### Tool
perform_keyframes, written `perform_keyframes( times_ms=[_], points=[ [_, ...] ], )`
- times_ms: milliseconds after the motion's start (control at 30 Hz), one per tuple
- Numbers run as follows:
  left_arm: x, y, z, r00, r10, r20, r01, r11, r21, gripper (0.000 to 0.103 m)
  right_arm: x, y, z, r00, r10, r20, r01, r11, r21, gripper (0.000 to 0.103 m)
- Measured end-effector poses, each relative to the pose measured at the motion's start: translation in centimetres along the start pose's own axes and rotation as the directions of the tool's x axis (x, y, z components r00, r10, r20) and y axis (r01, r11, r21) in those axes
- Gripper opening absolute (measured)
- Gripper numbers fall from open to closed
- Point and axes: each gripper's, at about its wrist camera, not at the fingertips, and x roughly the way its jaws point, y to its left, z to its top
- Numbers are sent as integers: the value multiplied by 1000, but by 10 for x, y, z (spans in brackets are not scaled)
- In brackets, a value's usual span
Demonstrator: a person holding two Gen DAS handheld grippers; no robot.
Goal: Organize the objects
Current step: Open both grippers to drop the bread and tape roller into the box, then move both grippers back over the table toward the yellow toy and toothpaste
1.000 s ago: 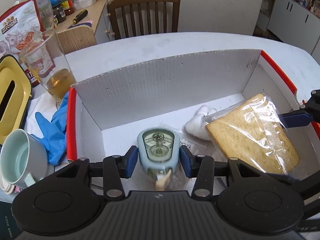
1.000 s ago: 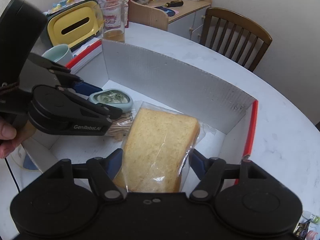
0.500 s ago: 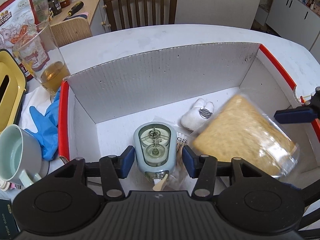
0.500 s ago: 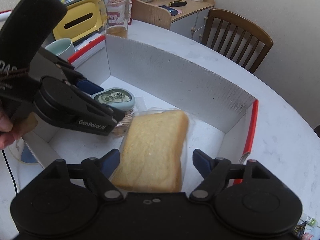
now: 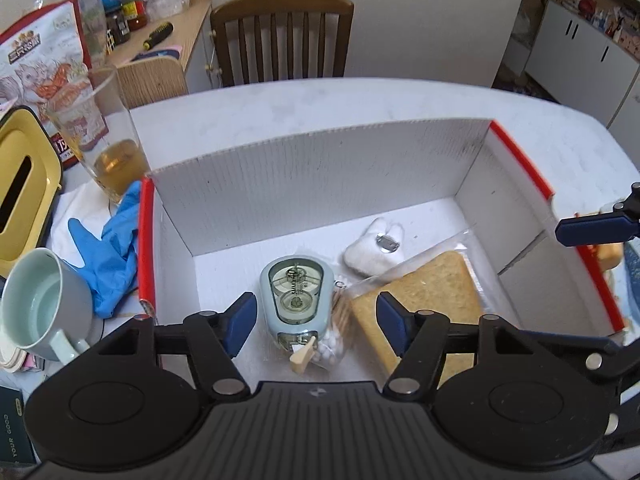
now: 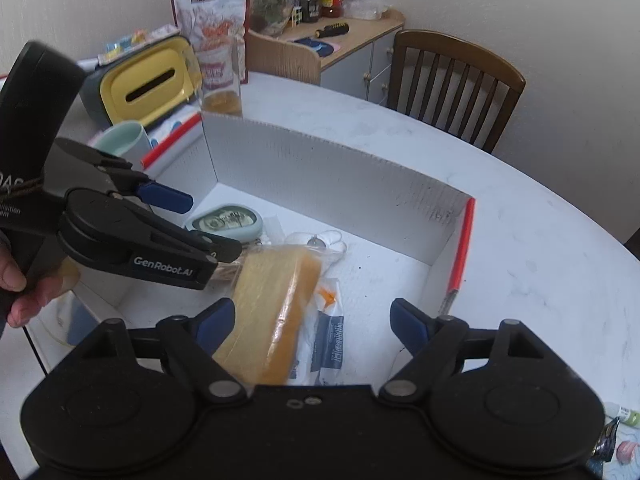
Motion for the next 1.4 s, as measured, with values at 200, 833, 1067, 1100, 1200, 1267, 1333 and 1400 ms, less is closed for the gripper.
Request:
perform_keyframes(
  times_ms=[200, 833, 1067, 1100, 1200, 1267, 1333, 1400],
  points=[
    [-28, -9, -2, 998, -22, 59, 21, 1000, 7, 65, -28, -10, -7, 999, 17, 41, -19, 999, 36, 86],
    [-83, -102, -26, 986, -68, 150, 66, 998, 19, 65, -110, -61, -61, 991, 56, 124, -68, 993, 97, 89],
    [-85, -153, -32, 982, -87, 167, 88, 996, 3, 77, -130, -105, -99, 991, 47, 129, -64, 989, 133, 98],
    [-85, -160, -32, 981, -88, 171, 88, 996, 4, 78, -132, -113, -105, 991, 39, 131, -58, 988, 142, 98],
    [-83, -183, -33, 979, -93, 183, 93, 996, 10, 78, -141, -138, -124, 991, 6, 132, -29, 985, 169, 98],
    [-80, -198, -33, 977, -102, 185, 101, 995, 14, 78, -148, -156, -138, 991, -19, 130, -6, 982, 190, 99],
    [-75, -214, -32, 978, -110, 180, 107, 994, 25, 79, -153, -174, -150, 991, -49, 125, 22, 978, 206, 100],
    [-68, -229, -31, 978, -114, 173, 108, 993, 42, 79, -156, -191, -163, 990, -79, 115, 51, 973, 223, 100]
  ],
)
